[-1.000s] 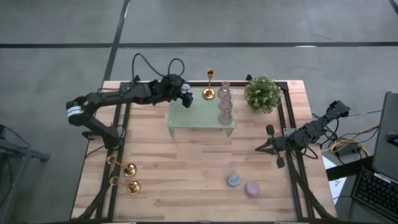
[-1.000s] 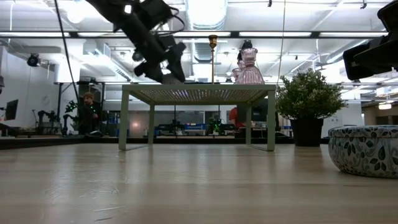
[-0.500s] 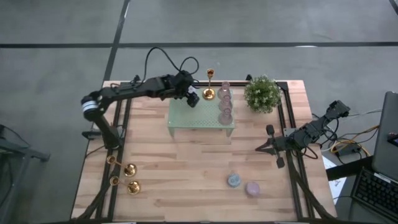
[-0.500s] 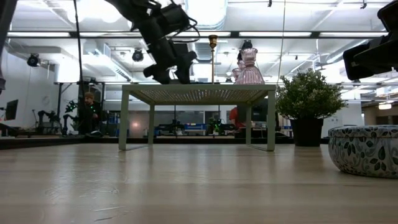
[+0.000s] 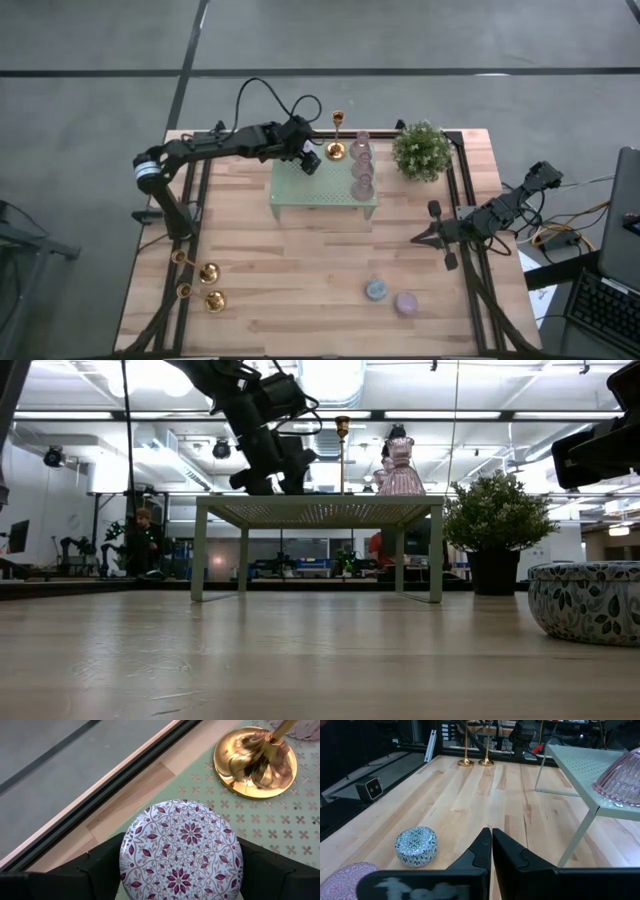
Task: Pick & Place candle stick holders
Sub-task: Put the white scented candle on the shelf, then put the blue scented candle on the shelf
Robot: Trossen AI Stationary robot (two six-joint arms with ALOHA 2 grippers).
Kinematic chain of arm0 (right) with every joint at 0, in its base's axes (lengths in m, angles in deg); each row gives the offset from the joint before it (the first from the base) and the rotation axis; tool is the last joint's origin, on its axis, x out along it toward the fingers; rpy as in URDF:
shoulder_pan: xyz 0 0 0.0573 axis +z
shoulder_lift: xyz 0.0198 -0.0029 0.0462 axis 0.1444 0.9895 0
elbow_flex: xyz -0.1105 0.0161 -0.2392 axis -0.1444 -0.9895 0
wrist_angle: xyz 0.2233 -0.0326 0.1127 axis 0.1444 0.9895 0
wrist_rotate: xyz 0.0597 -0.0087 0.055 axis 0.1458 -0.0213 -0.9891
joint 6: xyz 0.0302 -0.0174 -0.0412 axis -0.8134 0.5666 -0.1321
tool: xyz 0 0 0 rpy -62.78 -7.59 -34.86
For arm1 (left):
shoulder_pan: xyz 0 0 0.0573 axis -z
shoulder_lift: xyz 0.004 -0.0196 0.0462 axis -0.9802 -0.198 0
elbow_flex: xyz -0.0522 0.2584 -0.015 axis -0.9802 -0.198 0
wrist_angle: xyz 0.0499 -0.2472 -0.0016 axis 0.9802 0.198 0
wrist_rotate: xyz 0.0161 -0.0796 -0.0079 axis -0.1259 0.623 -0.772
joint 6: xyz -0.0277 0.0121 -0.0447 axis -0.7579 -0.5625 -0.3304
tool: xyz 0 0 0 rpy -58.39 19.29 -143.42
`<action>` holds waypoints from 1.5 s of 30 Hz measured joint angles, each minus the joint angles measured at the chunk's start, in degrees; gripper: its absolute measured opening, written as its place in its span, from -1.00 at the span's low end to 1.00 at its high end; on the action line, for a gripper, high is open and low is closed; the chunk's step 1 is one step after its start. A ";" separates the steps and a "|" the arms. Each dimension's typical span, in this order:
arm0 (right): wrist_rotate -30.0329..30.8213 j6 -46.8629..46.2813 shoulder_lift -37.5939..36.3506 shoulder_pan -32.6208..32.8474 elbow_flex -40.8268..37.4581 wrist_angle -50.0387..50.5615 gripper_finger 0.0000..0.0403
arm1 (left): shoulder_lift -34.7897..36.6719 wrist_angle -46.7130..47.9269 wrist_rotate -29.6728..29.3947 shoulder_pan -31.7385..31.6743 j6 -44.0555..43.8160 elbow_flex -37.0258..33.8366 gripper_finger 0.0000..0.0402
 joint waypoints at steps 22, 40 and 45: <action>0.00 -0.13 0.00 -0.02 0.00 -0.02 -0.96 | 1.36 -0.25 -2.99 0.17 -1.07 -2.18 0.89; 0.00 -0.15 0.00 -0.02 0.00 -0.02 -0.96 | 7.59 -2.83 -2.88 1.19 2.84 -1.65 0.90; 0.00 -0.12 -0.02 0.00 0.00 -0.01 -0.96 | 10.30 -2.82 -2.82 4.44 3.54 -2.16 0.89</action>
